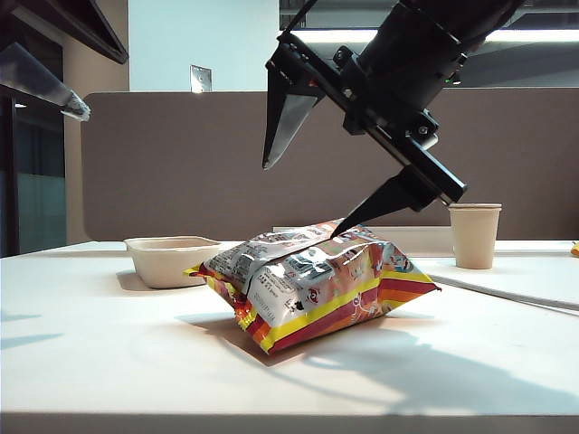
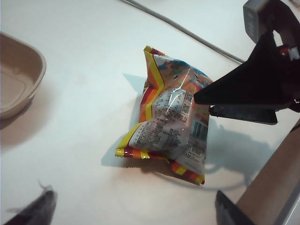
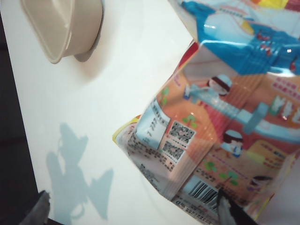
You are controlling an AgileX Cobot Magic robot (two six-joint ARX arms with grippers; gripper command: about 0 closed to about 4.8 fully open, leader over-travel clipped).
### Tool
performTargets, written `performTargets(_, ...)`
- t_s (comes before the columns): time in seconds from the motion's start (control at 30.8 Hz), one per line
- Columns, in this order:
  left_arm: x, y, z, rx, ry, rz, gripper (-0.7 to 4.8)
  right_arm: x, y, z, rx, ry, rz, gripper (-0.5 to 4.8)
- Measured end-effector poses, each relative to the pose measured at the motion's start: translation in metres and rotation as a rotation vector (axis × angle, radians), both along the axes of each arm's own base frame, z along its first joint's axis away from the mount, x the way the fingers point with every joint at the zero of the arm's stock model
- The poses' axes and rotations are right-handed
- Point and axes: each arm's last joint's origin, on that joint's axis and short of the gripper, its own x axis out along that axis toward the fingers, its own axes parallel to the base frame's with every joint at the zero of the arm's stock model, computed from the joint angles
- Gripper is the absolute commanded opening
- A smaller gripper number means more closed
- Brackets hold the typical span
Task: Pick up a bag of chips and put them in the box.
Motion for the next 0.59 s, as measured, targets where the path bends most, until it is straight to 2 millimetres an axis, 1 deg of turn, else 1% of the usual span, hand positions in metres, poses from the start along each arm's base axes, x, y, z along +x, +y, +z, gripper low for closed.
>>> performTargets(0.2,0.0,0.0,0.0,0.0,0.0,0.0,4.39,-0.0001,-0.0005,-0.0005,-0.005,0.005,-0.002,4.79)
performTargets(0.36,0.0,0.0,0.0001,0.0,-0.001,0.0,4.39,-0.0026,-0.0013,-0.003,-0.014,0.044,0.016,4.79)
performTargets(0.59,0.0002,0.0,0.0002,-0.001,-0.003,0.0,4.39,-0.0066,-0.0077,-0.0095,-0.072,0.134,-0.05,4.79)
